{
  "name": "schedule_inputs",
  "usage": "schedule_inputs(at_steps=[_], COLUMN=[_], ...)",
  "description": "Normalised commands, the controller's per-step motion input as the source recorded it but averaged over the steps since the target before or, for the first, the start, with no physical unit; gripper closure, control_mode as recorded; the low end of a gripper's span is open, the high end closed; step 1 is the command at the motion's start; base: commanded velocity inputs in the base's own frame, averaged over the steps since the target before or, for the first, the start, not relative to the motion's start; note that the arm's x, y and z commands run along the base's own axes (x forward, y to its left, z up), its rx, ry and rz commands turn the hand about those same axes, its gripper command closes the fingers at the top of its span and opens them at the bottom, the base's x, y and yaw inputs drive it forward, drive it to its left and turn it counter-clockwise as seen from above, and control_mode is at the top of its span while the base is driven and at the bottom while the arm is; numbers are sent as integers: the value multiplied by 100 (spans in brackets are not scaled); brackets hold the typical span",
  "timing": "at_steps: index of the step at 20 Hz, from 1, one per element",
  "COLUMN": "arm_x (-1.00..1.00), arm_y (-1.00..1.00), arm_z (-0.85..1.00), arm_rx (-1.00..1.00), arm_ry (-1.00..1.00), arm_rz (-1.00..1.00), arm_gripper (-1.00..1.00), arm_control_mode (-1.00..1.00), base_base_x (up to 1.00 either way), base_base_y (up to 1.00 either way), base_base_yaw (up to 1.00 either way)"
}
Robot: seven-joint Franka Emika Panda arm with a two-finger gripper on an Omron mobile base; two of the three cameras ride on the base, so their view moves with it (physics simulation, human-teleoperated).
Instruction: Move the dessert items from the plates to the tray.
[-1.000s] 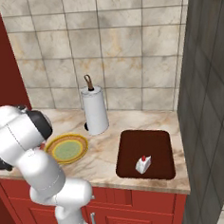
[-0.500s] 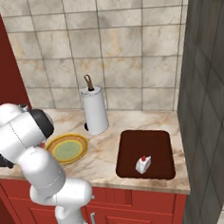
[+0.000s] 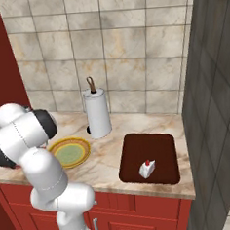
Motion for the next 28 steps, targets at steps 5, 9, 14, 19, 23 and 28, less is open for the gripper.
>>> schedule_inputs(at_steps=[5,9,14,19,23,28], arm_x=[1,0,0,1,0,0], arm_y=[1,0,4,10,16,4], arm_z=[-11,-25,-17,-24,-13,-23], arm_rx=[0,0,0,0,0,0], arm_ry=[1,0,1,1,5,1], arm_rz=[0,0,0,0,0,0], arm_gripper=[-100,-100,-100,-100,-100,100], arm_control_mode=[-100,-100,-100,-100,-100,-100], base_base_x=[0,0,0,0,0,0], base_base_y=[0,0,0,0,0,0], base_base_yaw=[0,0,0,0,0,0])
